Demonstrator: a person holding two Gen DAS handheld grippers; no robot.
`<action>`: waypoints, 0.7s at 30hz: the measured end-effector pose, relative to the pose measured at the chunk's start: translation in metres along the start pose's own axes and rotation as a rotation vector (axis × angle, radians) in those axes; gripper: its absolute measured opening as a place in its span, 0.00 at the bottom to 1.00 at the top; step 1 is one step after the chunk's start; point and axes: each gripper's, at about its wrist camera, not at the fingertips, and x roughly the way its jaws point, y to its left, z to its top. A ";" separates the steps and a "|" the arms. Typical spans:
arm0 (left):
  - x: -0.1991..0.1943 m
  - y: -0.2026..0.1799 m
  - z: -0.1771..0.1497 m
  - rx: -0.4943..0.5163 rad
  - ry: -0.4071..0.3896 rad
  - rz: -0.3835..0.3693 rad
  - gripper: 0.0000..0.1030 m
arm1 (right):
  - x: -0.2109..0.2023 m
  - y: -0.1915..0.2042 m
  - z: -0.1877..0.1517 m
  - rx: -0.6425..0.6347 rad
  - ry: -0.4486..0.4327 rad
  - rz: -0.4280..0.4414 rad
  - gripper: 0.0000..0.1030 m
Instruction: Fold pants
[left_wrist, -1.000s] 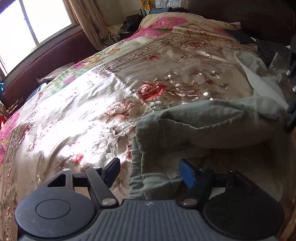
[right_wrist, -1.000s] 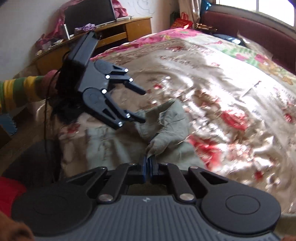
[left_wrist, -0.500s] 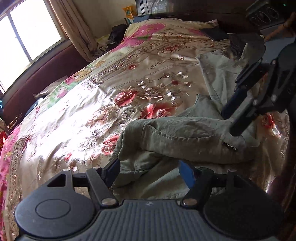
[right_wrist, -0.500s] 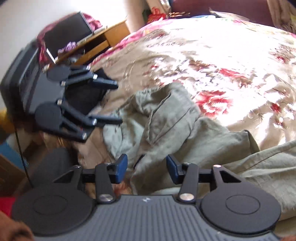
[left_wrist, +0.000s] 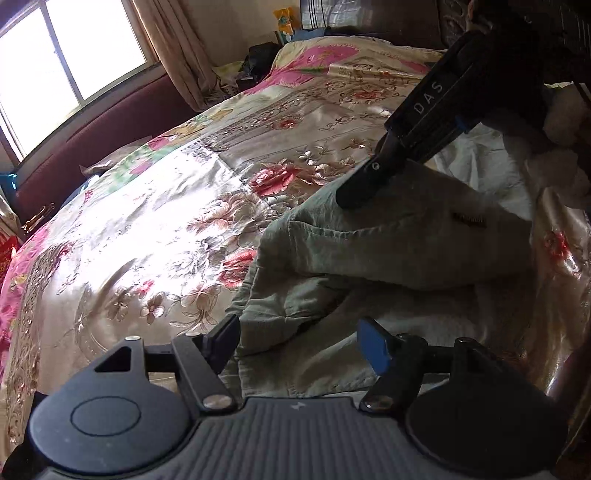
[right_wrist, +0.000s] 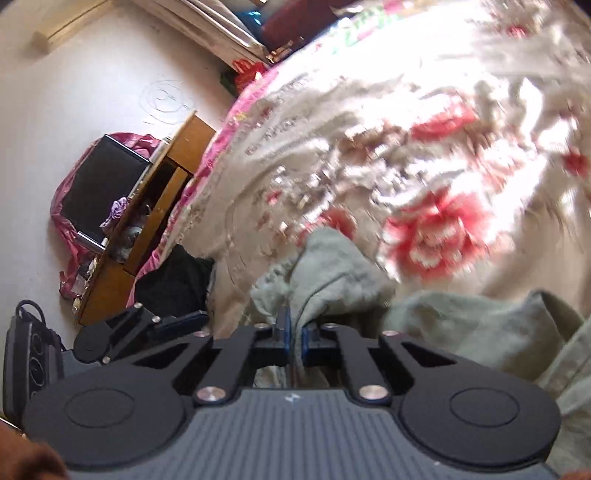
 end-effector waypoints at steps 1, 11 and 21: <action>-0.005 0.005 -0.001 -0.014 -0.003 0.015 0.81 | 0.001 0.019 0.002 -0.115 -0.029 -0.021 0.07; -0.032 0.022 -0.057 -0.112 0.149 0.087 0.81 | 0.046 0.118 -0.093 -0.818 0.176 0.010 0.24; -0.008 -0.013 -0.053 0.061 0.128 0.089 0.81 | -0.023 0.044 -0.080 -0.564 0.187 -0.262 0.38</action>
